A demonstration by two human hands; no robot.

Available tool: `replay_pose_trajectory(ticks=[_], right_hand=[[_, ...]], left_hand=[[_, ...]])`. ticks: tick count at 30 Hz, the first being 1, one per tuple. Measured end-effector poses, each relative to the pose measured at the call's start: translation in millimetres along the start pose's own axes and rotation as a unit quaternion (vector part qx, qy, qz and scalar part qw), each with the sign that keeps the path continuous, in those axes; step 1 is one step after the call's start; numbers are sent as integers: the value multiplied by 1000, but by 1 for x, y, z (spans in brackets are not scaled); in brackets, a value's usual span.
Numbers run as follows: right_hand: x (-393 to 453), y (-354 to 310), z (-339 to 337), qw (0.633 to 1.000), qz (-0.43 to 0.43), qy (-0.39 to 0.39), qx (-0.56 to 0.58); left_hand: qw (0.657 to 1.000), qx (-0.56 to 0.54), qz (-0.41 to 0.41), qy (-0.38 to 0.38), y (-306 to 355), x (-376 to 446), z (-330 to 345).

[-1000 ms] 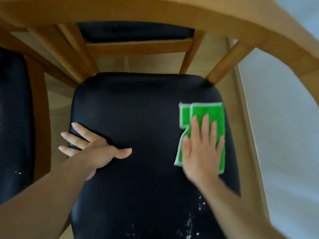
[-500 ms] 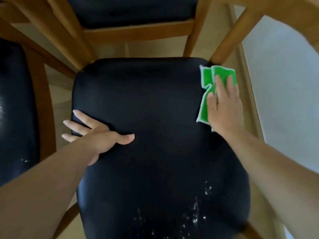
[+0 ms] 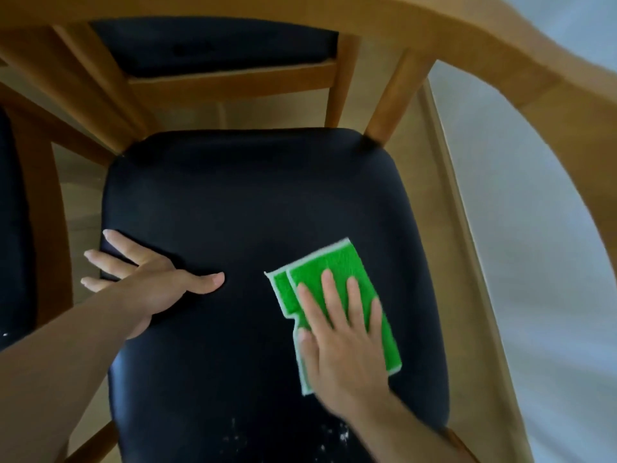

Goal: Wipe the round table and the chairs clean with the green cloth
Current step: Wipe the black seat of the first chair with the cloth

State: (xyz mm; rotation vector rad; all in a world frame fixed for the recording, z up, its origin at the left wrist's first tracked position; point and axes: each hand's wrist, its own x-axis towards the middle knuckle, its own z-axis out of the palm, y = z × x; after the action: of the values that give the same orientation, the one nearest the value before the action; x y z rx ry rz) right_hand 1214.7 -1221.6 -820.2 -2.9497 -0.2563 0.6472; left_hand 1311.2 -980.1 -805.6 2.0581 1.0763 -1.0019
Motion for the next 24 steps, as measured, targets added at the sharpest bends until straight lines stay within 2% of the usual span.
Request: replay_pose_trajectory(ticks=[2,8,12,16,19,24], right_hand=[[38,25,-18,1000,-10,21,-4],[126,68,-56,997,44,59,-9],[146,25,-57,979,155,128,28],[179,-20,-63,974,184,129,43],[210,-53,-73,986,112,116,48],[219,-116,-71,991,-115,46,41]], left_hand=[[1000,-8,3,-8,-1,1,0],[999,-24,13,-20,-3,3,2],[999,-23,11,-26,-2,3,3],[1000,6,-5,-18,2,5,2],[1000,14,-14,-18,3,9,1],[996,41,-78,12,9,14,1]])
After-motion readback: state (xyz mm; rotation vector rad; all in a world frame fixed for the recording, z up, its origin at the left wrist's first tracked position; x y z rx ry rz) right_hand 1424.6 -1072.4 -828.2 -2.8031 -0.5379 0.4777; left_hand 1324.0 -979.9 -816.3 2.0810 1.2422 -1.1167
